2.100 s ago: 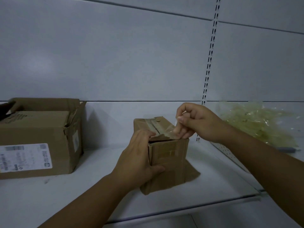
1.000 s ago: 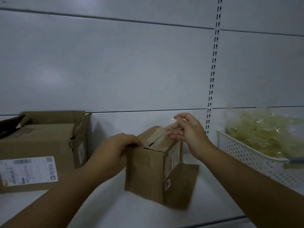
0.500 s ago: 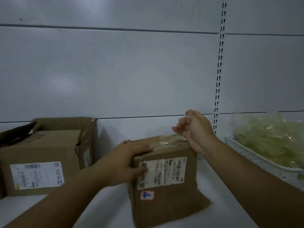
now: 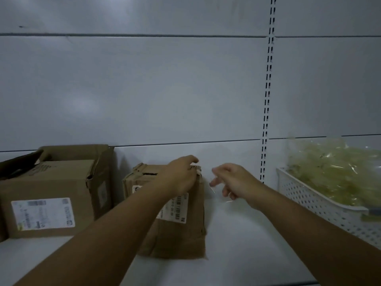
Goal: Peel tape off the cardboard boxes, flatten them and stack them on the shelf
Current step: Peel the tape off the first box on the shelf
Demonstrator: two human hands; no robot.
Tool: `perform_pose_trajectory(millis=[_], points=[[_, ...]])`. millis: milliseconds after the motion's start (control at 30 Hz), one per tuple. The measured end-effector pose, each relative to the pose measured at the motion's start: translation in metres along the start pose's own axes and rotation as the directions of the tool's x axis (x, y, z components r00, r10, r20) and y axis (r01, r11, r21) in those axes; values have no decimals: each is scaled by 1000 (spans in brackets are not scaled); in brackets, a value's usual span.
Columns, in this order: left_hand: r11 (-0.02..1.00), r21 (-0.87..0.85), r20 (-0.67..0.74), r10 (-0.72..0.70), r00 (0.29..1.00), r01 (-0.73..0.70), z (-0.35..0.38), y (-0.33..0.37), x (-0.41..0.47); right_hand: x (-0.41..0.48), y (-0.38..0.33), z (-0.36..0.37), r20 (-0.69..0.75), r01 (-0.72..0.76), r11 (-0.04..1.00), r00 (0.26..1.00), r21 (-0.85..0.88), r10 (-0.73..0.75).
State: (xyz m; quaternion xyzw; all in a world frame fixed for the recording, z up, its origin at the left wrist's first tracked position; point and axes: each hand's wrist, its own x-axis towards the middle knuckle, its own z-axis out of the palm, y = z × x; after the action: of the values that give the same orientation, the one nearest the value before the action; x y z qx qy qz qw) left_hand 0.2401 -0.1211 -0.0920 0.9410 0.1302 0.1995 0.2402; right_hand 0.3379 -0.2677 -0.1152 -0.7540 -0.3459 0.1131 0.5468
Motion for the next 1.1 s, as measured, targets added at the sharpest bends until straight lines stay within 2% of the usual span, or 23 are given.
perform_pose_trajectory(millis=[133, 233, 333, 467, 567, 733, 967, 1033, 1100], points=[[964, 263, 81, 5, 997, -26, 5, 0, 4, 0, 16, -9, 58, 140, 944, 990, -298, -128], [937, 340, 144, 30, 989, -77, 3, 0, 5, 2, 35, -19, -1, 199, 929, 978, -311, -210], [943, 329, 133, 15, 991, -58, 5, 1, 5, 5, 62, -12, -28, 228, 939, 970, -257, -243], [959, 281, 114, 19, 993, -51, 5, 2, 9, 7, 89, -6, 95, 215, 970, 974, -116, -204], [962, 274, 78, -7, 997, -15, 6, 0, 10, 11, 92, -18, 132, 169, 982, 979, -87, -157], [964, 264, 1, -8, 1000, 8, 10, -2, 11, 17, 98, -24, 168, 44, 951, 986, -305, 9], [962, 259, -90, -69, 994, 90, 17, -6, 12, 25, 94, -19, 182, -48, 895, 973, -443, 142], [963, 254, -98, -72, 993, 95, 20, -5, 12, 23, 94, -17, 204, -15, 880, 971, -475, 126], [967, 226, -144, -85, 986, 117, 22, -1, 10, 20, 96, -16, 258, 136, 813, 966, -566, 18]])
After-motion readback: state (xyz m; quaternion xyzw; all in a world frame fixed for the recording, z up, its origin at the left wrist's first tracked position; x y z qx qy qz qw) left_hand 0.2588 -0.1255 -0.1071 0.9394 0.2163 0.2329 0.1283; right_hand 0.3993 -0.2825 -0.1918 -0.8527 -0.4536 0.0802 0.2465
